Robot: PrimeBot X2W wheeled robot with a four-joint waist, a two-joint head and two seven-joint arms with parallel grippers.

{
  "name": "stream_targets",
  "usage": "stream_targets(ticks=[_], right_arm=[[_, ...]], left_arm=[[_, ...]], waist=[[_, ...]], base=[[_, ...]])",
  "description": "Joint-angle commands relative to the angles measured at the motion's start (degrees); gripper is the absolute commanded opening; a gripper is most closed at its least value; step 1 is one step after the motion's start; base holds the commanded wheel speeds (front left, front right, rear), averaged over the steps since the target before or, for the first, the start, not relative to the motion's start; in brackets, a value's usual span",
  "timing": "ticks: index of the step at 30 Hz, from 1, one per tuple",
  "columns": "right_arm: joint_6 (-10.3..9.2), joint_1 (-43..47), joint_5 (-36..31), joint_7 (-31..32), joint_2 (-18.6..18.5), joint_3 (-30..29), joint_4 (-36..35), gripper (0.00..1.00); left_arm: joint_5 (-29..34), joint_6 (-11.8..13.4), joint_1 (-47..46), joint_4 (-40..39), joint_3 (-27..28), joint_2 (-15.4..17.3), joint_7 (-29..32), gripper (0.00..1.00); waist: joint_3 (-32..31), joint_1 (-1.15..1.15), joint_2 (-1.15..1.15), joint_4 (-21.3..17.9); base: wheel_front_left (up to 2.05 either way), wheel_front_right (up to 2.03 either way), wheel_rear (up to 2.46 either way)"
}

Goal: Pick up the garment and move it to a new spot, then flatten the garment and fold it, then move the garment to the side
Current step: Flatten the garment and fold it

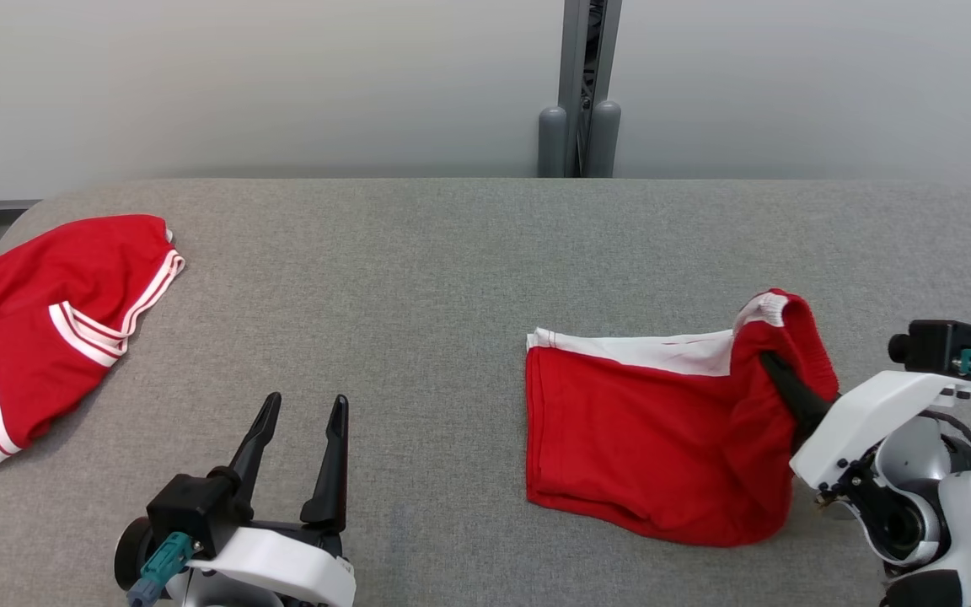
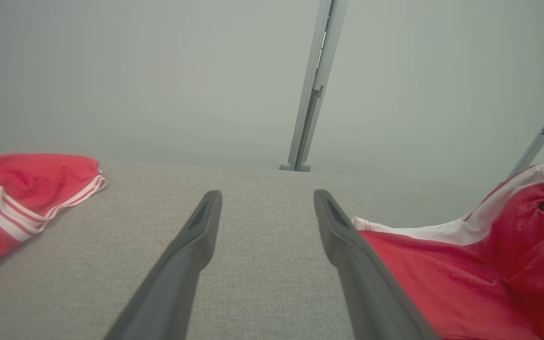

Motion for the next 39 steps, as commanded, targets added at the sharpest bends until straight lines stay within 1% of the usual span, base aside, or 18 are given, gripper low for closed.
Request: stream_targets(ticks=[1,4,8,13,14,18,20,23,25,26,27,28,34,37,39], right_arm=[[0.01,-0.10,-1.24,0.83,1.11,0.21,-0.73,0.00],[0.01,-1.33,-3.67,1.42,2.37,0.44,-0.10,0.00],[0.01,-3.40,-6.23,1.41,3.23,1.05,3.35,0.00],[0.01,-6.86,-6.21,-1.22,3.26,5.17,10.21,0.00],[0.01,-6.86,-6.21,-1.22,3.26,5.17,10.21,0.00],[0.01,-9.97,-5.17,-3.45,3.22,8.28,16.73,0.00],[0.01,-11.54,-4.96,-4.73,3.26,9.64,19.94,0.03],[0.01,-13.60,-5.01,-6.46,3.24,11.75,24.71,0.31],[0.01,-14.86,-4.27,-7.45,3.25,13.29,27.14,0.45],[0.01,-15.38,-3.93,-7.98,3.25,14.10,28.16,0.65],[0.01,-15.93,-3.70,-8.45,3.26,14.98,29.19,0.90],[0.01,-16.43,-3.48,-8.93,3.25,15.89,29.99,1.00],[0.01,-18.48,-1.14,-11.23,3.21,21.33,31.47,1.00],[0.01,-18.96,-0.22,-12.36,3.24,23.68,30.42,1.00],[0.01,-19.13,1.06,-13.14,3.23,25.41,28.50,1.00]], left_arm=[[-0.28,-0.25,-0.35,0.10,0.06,0.14,-0.31,1.00],[-0.44,-0.52,-0.55,0.24,-0.06,-0.06,-0.42,1.00],[-0.52,-0.73,-0.90,0.54,-0.21,-0.31,-0.50,1.00],[-0.55,-1.16,-1.36,0.97,-0.57,-0.78,-0.60,1.00],[-0.55,-1.16,-1.36,0.97,-0.57,-0.78,-0.60,1.00],[-0.53,-1.55,-1.94,1.33,-0.79,-1.22,-0.81,1.00],[-0.41,-1.70,-2.19,1.61,-0.90,-1.44,-0.92,1.00],[-0.30,-1.92,-2.40,2.01,-1.01,-1.78,-0.98,1.00],[-0.24,-1.93,-2.62,2.17,-0.96,-1.95,-1.09,1.00],[-0.21,-1.95,-2.68,2.27,-0.92,-2.02,-1.13,1.00],[-0.19,-2.00,-2.72,2.38,-0.90,-2.08,-1.14,1.00],[-0.16,-2.03,-2.75,2.48,-0.87,-2.13,-1.16,1.00],[-0.13,-1.92,-2.31,2.79,-0.43,-2.19,-1.29,1.00],[-0.13,-1.86,-1.97,2.80,-0.22,-2.11,-1.32,1.00],[-0.12,-1.77,-1.63,2.71,-0.11,-1.98,-1.36,1.00]], waist=[[-0.08,0.00,0.00,0.27],[-0.15,0.00,0.00,0.86],[-0.21,0.00,0.00,1.99],[0.11,0.00,0.00,3.80],[0.11,0.00,0.00,3.80],[0.67,0.00,0.00,5.24],[0.98,0.00,0.00,5.91],[1.30,0.00,0.00,6.68],[1.44,0.00,0.00,7.01],[1.48,0.00,0.00,7.13],[1.51,0.00,0.00,7.21],[1.53,0.00,0.00,7.27],[1.13,0.00,0.00,6.76],[0.80,0.00,0.00,5.96],[0.52,0.00,0.00,5.01]], base=[[0.00,0.00,0.00],[0.00,0.00,0.00],[0.00,0.00,0.00],[0.00,0.00,0.00],[0.00,0.00,0.00],[0.00,0.00,0.00],[0.00,0.00,0.00],[0.00,0.00,0.00],[0.00,0.00,0.00],[0.00,0.00,0.00],[0.00,0.00,0.00],[0.00,0.00,0.00],[0.00,0.00,0.00],[0.00,0.00,0.00],[0.00,0.00,0.00]])
